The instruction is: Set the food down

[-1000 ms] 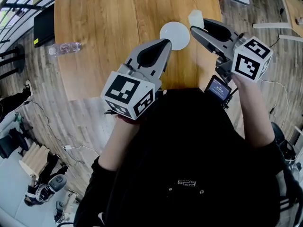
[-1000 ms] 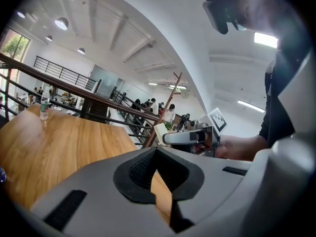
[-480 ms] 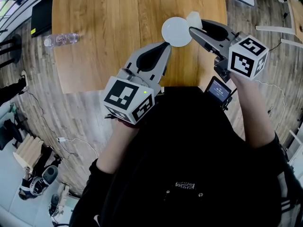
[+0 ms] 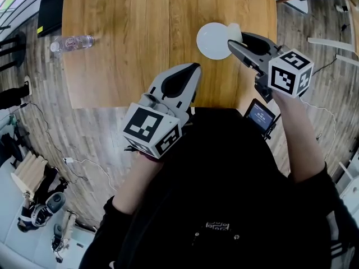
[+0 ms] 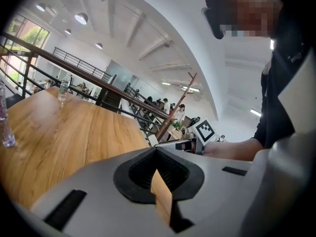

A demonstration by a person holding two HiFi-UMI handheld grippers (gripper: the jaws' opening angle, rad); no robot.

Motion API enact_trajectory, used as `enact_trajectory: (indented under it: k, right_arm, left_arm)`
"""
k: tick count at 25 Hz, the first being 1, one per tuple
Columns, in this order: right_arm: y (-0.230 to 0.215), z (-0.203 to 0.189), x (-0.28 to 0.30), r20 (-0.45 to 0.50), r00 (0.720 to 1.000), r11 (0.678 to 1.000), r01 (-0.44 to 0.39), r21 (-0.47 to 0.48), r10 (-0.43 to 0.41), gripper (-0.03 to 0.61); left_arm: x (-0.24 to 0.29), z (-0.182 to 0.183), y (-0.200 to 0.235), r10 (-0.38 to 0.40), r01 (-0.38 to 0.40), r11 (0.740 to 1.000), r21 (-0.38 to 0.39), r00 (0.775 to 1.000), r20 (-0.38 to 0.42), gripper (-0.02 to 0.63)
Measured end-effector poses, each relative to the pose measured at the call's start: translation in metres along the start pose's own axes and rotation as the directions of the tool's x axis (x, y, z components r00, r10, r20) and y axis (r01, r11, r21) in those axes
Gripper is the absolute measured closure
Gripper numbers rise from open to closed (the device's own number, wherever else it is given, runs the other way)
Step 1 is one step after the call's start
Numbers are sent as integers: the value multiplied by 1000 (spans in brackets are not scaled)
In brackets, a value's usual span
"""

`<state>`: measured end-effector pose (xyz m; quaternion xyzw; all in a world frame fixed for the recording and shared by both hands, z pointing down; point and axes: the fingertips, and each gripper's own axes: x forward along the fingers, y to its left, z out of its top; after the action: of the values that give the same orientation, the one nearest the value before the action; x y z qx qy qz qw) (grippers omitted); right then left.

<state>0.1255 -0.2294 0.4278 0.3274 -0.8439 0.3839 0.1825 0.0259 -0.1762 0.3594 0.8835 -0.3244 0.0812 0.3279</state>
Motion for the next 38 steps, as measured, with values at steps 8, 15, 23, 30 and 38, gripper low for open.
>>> enact_trajectory:
  k: [8, 15, 23, 30, 38]
  right_arm:
    - [-24, -11, 22, -73, 997, 999, 38, -9, -38, 407]
    - [-39, -25, 50, -131, 990, 999, 46, -23, -48, 407]
    - [-56, -46, 74, -194, 979, 998, 63, -19, -66, 407]
    - [-72, -64, 88, -241, 966, 996, 93, -7, -92, 407]
    - [-81, -79, 102, -285, 951, 992, 114, -46, -123, 407]
  left_arm:
    - [-4, 1, 11, 23, -23, 999, -39, 1000, 2, 614]
    - [-18, -1, 26, 72, -71, 995, -63, 997, 16, 614]
    - [-33, -4, 42, 120, -117, 989, -90, 993, 23, 614]
    - [-38, -7, 52, 145, -141, 984, -109, 989, 27, 614]
    - [-40, -9, 54, 159, -154, 981, -119, 987, 30, 614]
